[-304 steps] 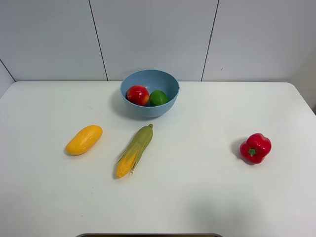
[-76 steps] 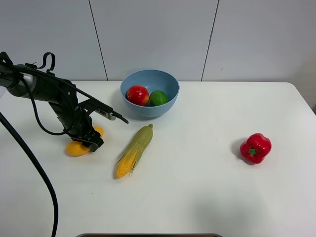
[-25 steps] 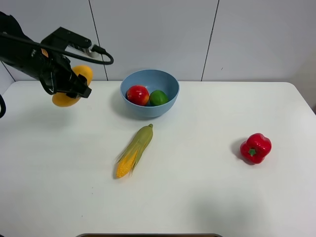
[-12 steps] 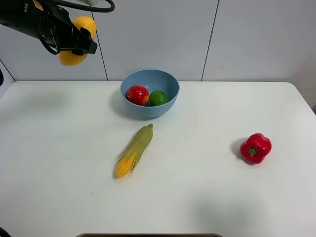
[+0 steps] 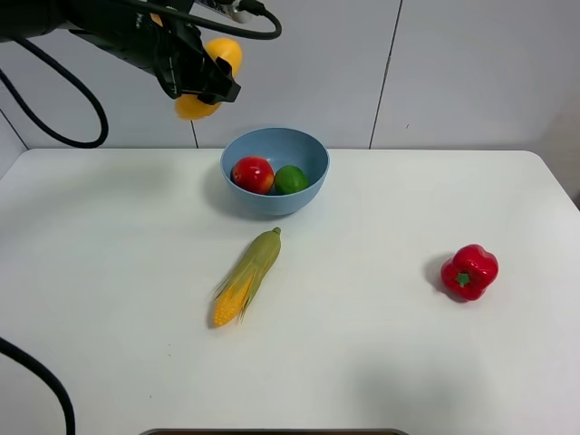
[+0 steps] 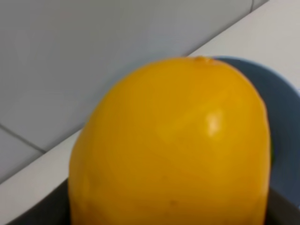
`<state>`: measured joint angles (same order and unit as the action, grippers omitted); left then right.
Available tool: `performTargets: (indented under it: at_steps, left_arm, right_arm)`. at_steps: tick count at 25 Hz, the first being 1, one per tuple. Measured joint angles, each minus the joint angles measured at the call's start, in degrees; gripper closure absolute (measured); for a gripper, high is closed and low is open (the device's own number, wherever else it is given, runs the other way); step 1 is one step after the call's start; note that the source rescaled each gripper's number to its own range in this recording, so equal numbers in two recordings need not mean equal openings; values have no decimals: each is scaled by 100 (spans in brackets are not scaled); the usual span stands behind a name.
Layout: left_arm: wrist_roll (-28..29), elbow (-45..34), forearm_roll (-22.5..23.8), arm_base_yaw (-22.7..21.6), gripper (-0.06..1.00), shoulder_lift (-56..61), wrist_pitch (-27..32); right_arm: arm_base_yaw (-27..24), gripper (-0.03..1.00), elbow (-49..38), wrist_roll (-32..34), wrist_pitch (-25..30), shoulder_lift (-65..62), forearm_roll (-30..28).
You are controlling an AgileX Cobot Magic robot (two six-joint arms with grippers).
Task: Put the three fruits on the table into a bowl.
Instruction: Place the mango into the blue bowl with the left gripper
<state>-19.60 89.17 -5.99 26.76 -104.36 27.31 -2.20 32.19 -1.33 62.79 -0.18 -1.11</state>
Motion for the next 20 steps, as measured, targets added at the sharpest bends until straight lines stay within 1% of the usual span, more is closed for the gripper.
performTargets:
  at_steps: [4,9,13,20]
  left_arm:
    - [-71,440,0,92,90,-466,60]
    - [-178,839,-10,105,90,-986,71]
    - [-246,1005,-10,105,90,-1325,63]
    - [-258,1014,-10,105,90,-1808,7]
  right_arm:
    - [0,-3,0,0,0,0,0]
    - [0,-3,0,0,0,0,0]
    - [0,-3,0,0,0,0,0]
    - [0,-3,0,0,0,0,0]
